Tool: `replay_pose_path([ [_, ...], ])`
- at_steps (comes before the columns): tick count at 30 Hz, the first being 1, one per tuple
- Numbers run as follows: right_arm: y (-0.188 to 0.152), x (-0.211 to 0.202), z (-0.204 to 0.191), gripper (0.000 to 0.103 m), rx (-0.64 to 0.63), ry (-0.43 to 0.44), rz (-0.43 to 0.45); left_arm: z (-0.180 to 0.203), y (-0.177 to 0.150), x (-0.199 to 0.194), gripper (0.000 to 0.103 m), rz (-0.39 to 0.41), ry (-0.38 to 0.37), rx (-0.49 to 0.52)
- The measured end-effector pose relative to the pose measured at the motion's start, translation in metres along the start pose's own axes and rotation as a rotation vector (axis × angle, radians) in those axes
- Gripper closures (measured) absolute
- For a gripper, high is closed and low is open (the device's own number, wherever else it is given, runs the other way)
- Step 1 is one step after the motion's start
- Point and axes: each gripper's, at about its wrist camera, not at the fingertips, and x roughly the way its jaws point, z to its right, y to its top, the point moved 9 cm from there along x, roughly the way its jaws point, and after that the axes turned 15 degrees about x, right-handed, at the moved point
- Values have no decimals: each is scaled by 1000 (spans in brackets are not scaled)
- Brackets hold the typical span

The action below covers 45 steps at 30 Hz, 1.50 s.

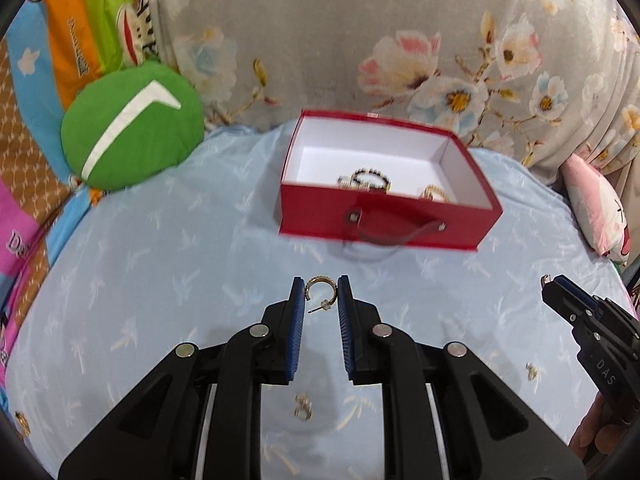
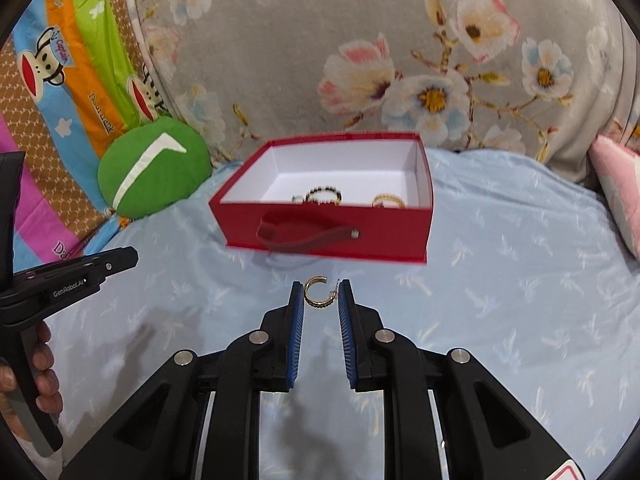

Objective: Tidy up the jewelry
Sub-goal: 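Carry both gold hoop earrings into the red box and release them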

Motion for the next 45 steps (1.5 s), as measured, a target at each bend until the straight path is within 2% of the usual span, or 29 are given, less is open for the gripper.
replay_pose_path([
  [15, 98, 17, -18, 87, -64, 18, 141, -6, 104, 17, 87, 130, 35, 32],
  [27, 168, 83, -32, 87, -58, 62, 140, -14, 168, 76, 87, 135, 56, 37],
  [33, 185, 123, -29, 87, -40, 59, 107, -19, 182, 112, 87, 108, 69, 33],
  [39, 187, 163, -25, 86, -48, 41, 73, -25, 191, 149, 87, 83, 75, 33],
  [45, 184, 206, -20, 86, -26, 34, 18, -24, 193, 195, 87, 21, 79, 50],
])
